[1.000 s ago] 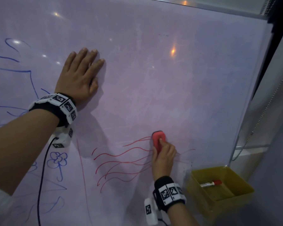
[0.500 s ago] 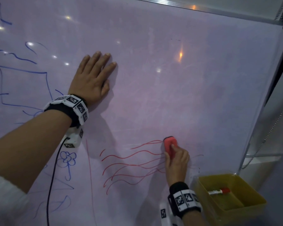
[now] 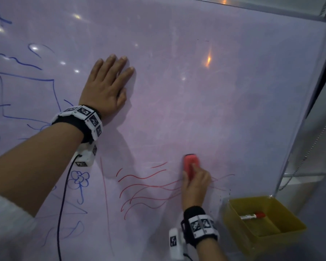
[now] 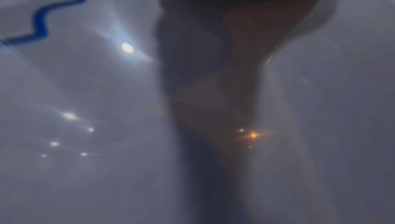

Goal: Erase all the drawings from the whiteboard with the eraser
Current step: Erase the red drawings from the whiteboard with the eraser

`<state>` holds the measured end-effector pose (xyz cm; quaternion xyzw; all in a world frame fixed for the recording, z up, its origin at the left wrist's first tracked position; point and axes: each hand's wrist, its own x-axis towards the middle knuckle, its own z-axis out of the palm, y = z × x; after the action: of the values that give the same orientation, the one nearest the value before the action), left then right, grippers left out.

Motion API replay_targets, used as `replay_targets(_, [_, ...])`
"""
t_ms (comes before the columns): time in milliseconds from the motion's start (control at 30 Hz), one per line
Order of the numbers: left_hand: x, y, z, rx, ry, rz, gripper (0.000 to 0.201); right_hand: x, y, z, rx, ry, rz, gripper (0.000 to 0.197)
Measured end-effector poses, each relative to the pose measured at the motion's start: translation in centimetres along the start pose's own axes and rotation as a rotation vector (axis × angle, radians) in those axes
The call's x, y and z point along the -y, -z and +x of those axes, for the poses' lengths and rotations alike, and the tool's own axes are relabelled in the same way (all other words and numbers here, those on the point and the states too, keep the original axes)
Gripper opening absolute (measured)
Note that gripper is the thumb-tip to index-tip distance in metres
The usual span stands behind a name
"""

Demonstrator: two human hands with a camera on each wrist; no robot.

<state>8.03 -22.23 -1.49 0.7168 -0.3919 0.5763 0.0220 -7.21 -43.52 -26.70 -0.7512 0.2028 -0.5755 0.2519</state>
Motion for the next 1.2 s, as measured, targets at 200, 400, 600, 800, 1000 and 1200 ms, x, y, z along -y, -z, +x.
replay_targets(200, [0.0, -0.3, 0.1, -0.03, -0.008, -0.007, 0.052, 2.7, -1.4, -0.9, -0.04, -0.064, 0.074, 0.038])
replay_targets(400, [0.2, -0.2, -0.1, -0.037, -0.017, -0.002, 0.052, 3.4, -1.9, -2.3, 0.097, 0.333, -0.043, 0.031])
replay_targets(600, [0.3, -0.7, 0.0, -0.038, -0.022, 0.009, 0.053, 3.4, -1.4, 0.3, -0.034, 0.028, 0.007, 0.036])
replay_targets(800, [0.6, -0.7, 0.0, -0.051, -0.036, 0.024, 0.053, 6.1, -5.2, -6.1, 0.331, 0.871, -0.148, 0.037])
replay_targets(1000, [0.6, -0.9, -0.1, -0.074, -0.049, 0.031, 0.052, 8.8, -4.8, -0.2, 0.172, 0.884, -0.04, 0.041])
replay_targets(1200, [0.5, -0.6, 0.1, -0.065, -0.045, 0.018, 0.052, 4.6, -5.6, -3.1, 0.516, 1.392, -0.033, 0.029])
